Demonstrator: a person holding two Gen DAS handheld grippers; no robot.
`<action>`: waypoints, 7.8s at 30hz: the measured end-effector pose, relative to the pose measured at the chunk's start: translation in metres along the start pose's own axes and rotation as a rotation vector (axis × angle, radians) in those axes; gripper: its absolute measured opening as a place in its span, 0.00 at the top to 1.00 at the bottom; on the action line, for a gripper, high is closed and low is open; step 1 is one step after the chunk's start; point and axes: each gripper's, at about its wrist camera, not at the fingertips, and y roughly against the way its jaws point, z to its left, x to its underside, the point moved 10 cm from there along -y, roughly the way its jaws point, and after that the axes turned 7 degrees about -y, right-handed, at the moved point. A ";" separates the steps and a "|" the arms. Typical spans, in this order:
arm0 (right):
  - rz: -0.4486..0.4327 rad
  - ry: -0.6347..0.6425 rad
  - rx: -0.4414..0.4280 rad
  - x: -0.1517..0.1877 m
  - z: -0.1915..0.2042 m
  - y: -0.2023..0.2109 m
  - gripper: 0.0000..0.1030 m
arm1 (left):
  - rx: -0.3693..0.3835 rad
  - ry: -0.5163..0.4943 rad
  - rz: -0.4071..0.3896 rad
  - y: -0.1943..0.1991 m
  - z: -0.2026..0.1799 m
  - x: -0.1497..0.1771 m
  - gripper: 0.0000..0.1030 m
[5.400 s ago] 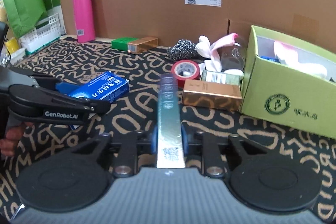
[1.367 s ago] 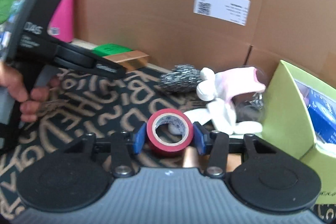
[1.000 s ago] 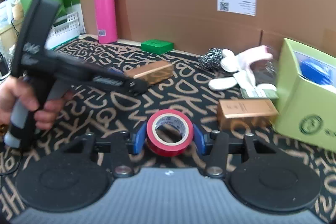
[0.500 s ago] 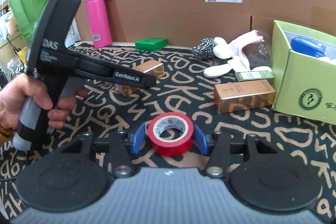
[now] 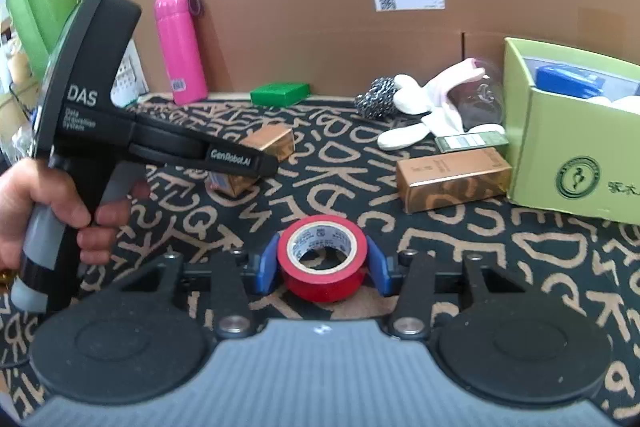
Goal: Organize objects
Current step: 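Grasp the copper-colored box with the left tool while the right tool grasps the red tape roll, then carry the copper box and red tape into the shoebox and release both, then move both open tools back toward the remaining glove and copper box, then grasp the white glove with the left tool while the right tool grasps the copper box, then carry the glove and copper box into the shoebox and release both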
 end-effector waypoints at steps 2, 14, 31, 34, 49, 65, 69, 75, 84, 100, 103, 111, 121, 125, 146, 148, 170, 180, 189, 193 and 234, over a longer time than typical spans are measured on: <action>-0.022 -0.007 0.000 -0.003 -0.003 0.008 0.55 | 0.004 -0.002 -0.006 0.006 -0.005 -0.002 0.68; -0.353 -0.029 0.132 -0.078 -0.063 0.121 0.55 | 0.231 -0.068 -0.230 0.081 -0.100 -0.095 0.68; -0.357 -0.094 0.468 -0.116 -0.225 0.123 0.55 | 0.364 -0.154 -0.278 0.012 -0.254 -0.171 0.68; -0.325 -0.103 0.457 -0.115 -0.234 0.104 0.55 | 0.360 -0.146 -0.262 -0.003 -0.259 -0.172 0.68; -0.388 -0.140 0.515 -0.077 -0.234 0.109 0.00 | 0.288 -0.157 -0.329 0.004 -0.229 -0.145 0.12; -0.443 -0.048 0.379 -0.107 -0.140 0.137 0.00 | 0.271 -0.044 -0.396 0.075 -0.136 -0.122 0.12; -0.373 -0.037 0.309 -0.090 -0.107 0.115 0.00 | 0.228 -0.003 -0.354 0.075 -0.096 -0.092 0.12; -0.188 -0.084 0.213 -0.045 -0.071 0.058 0.03 | 0.185 0.090 -0.254 0.053 -0.052 -0.045 0.12; -0.071 -0.228 0.355 -0.029 -0.054 -0.012 0.06 | 0.114 0.200 -0.199 0.042 0.001 -0.014 0.12; -0.055 -0.198 0.383 -0.008 -0.064 -0.010 0.66 | 0.168 0.142 -0.168 0.003 -0.015 -0.032 0.14; -0.052 -0.213 0.378 0.005 -0.078 0.017 0.75 | 0.192 0.109 -0.155 -0.018 -0.035 -0.046 0.23; -0.060 -0.165 0.346 0.008 -0.085 0.037 0.56 | 0.207 -0.013 -0.120 -0.070 -0.071 -0.069 0.49; -0.029 -0.109 0.277 -0.018 -0.079 -0.002 0.70 | 0.259 -0.043 -0.126 -0.032 -0.053 -0.030 0.88; -0.008 -0.119 0.220 -0.005 -0.075 0.016 0.71 | 0.285 -0.041 -0.116 0.006 -0.041 0.006 0.88; 0.025 -0.058 0.165 0.013 -0.056 0.037 0.47 | 0.135 -0.204 -0.131 -0.016 -0.066 -0.013 0.44; 0.031 -0.062 0.163 0.013 -0.056 0.032 0.47 | 0.175 -0.185 -0.124 -0.013 -0.067 -0.014 0.71; 0.007 -0.062 0.155 0.018 -0.058 0.029 0.69 | 0.155 -0.184 -0.076 -0.022 -0.088 -0.031 0.72; -0.074 -0.115 0.110 0.010 -0.063 0.060 0.71 | 0.202 -0.070 -0.118 0.025 -0.089 -0.052 0.90; -0.251 -0.107 0.168 -0.039 -0.093 0.127 0.71 | 0.426 -0.119 -0.254 0.092 -0.160 -0.114 0.90; -0.308 -0.092 0.218 -0.061 -0.115 0.150 0.71 | 0.502 -0.118 -0.279 0.104 -0.191 -0.145 0.90; -0.348 0.052 0.488 -0.130 -0.269 0.118 0.00 | 0.343 -0.086 -0.287 0.008 -0.274 -0.187 0.12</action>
